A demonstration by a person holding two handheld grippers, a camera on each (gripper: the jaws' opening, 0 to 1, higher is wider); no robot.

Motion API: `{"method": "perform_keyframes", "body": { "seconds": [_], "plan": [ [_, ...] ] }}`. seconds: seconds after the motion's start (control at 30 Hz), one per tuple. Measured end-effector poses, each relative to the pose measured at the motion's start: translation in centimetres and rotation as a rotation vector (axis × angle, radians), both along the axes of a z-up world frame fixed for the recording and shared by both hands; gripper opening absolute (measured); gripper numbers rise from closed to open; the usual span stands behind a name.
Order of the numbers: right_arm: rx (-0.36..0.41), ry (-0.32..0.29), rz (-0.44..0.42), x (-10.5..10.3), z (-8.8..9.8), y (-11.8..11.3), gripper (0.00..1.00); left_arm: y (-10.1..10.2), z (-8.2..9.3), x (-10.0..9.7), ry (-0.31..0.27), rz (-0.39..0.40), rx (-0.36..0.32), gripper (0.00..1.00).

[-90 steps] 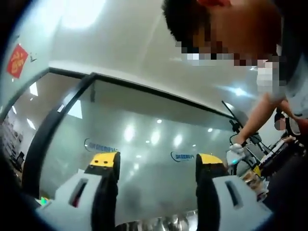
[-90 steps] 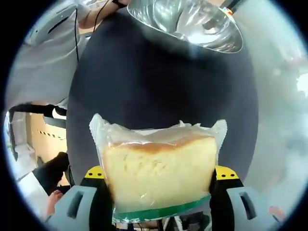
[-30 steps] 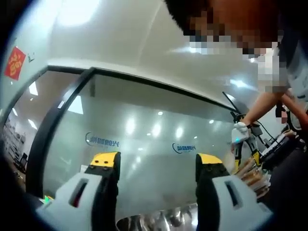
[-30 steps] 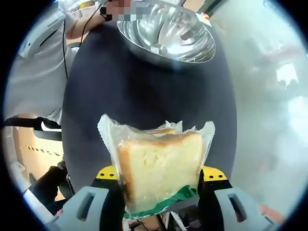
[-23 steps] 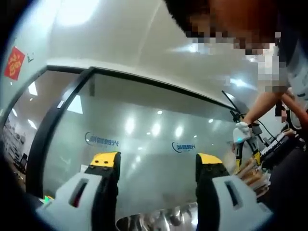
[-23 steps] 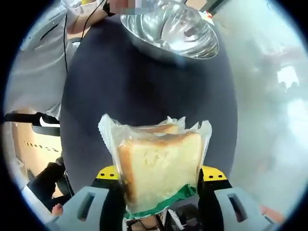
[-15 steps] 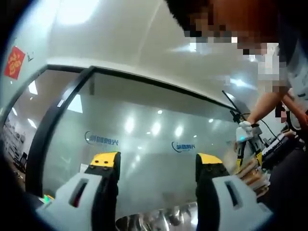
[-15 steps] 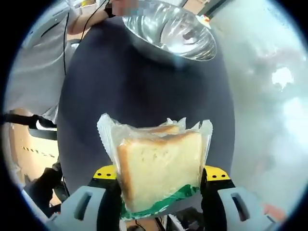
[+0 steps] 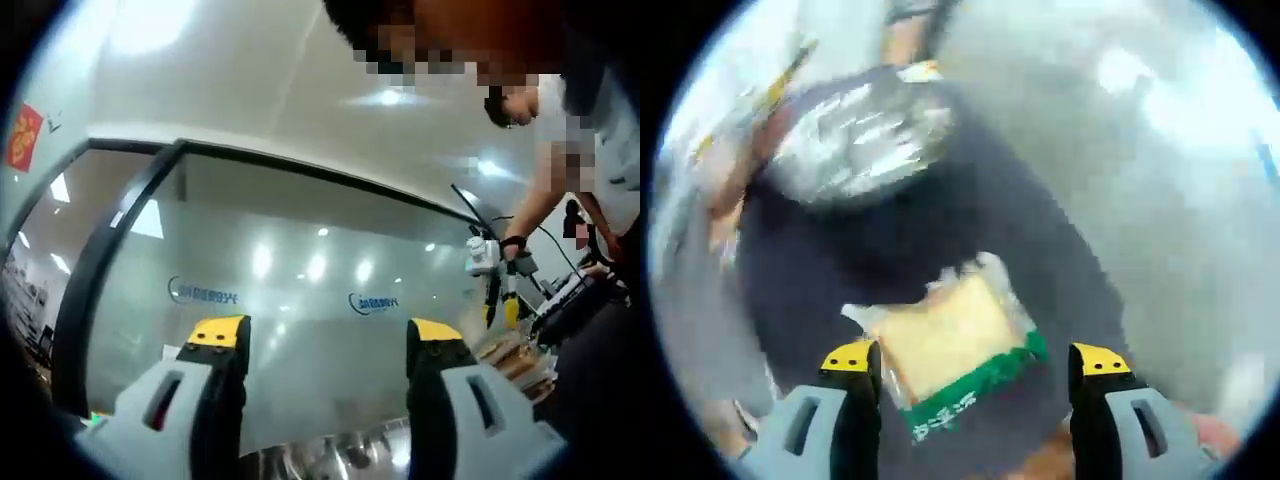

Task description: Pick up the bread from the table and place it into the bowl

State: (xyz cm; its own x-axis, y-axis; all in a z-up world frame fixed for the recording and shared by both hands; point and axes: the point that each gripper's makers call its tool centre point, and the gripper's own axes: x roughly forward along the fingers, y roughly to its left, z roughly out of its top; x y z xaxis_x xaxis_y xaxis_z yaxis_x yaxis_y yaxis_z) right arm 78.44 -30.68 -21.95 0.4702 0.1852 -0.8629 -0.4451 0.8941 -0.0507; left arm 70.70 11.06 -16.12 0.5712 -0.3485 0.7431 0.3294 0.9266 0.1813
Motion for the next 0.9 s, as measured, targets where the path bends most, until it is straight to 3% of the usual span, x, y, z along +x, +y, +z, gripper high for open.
{"method": "perform_keyframes", "body": {
  "seconds": [0.03,0.07,0.1,0.13,0.17,0.2,0.23,0.27,0.3,0.33,0.4,0.43,0.5,0.57,0.67,0.77,0.83,0.9],
  "plan": [
    [0.018,-0.006,-0.031,0.4,0.4,0.1,0.45,0.2,0.2,-0.2,-0.007,-0.003,-0.007,0.56],
    [-0.017,-0.046,0.015,0.8,0.8,0.0,0.37,0.4,0.4,-0.4,-0.014,-0.007,-0.015,0.56],
    [-0.085,-0.1,0.111,1.2,1.3,0.1,0.37,0.5,0.5,-0.6,-0.02,-0.012,-0.023,0.56],
    [-0.079,-0.066,0.098,0.7,1.0,0.2,0.4,0.7,0.6,-0.7,-0.021,-0.019,-0.031,0.55],
    [-0.017,-0.005,-0.005,0.3,0.6,0.4,0.45,0.9,0.7,-0.8,-0.022,-0.026,-0.042,0.55],
    [0.095,-0.008,-0.039,0.8,0.7,1.7,0.49,1.2,0.8,-0.9,-0.023,-0.035,-0.056,0.55],
    [0.12,-0.01,-0.144,1.5,0.7,1.2,0.5,1.3,0.9,-0.9,-0.022,-0.042,-0.067,0.55],
    [0.136,-0.016,-0.199,2.1,0.7,1.0,0.51,1.5,0.9,-0.9,-0.022,-0.045,-0.074,0.55],
    [0.123,-0.075,-0.231,3.1,0.7,0.7,0.57,1.6,0.9,-0.9,-0.021,-0.045,-0.079,0.55],
    [0.063,-0.088,-0.315,3.7,-0.1,-0.7,0.69,1.8,0.9,-0.8,-0.018,-0.044,-0.086,0.55],
    [0.066,-0.019,-0.36,3.7,-2.0,-0.9,0.82,2.1,0.9,-0.6,-0.008,-0.041,-0.1,0.54],
    [0.053,0.026,-0.374,3.3,-2.9,-0.9,0.83,2.4,0.9,-0.5,-0.003,-0.042,-0.109,0.54],
    [0.05,0.031,-0.369,3.5,-3.9,-0.1,0.85,2.9,1.0,-0.7,-0.002,-0.048,-0.131,0.53],
    [-0.03,0.08,-0.396,3.0,-5.1,-0.7,0.84,3.7,1.3,-1.0,-0.013,-0.053,-0.163,0.53],
    [-0.03,0.193,-0.468,1.9,-7.3,-1.0,0.82,5.0,1.6,-1.0,-0.011,-0.063,-0.221,0.52],
    [0.045,0.233,-0.512,2.4,-8.0,-0.4,0.79,6.5,1.5,-0.7,0.01,-0.093,-0.307,0.52],
    [0.034,0.229,-0.5,2.6,-7.8,0.1,0.67,7.8,1.4,-0.4,0.027,-0.115,-0.376,0.52],
    [0.003,0.202,-0.472,2.9,-7.3,0.4,0.65,9.0,1.0,0.2,0.05,-0.124,-0.442,0.52]
  ]
}}
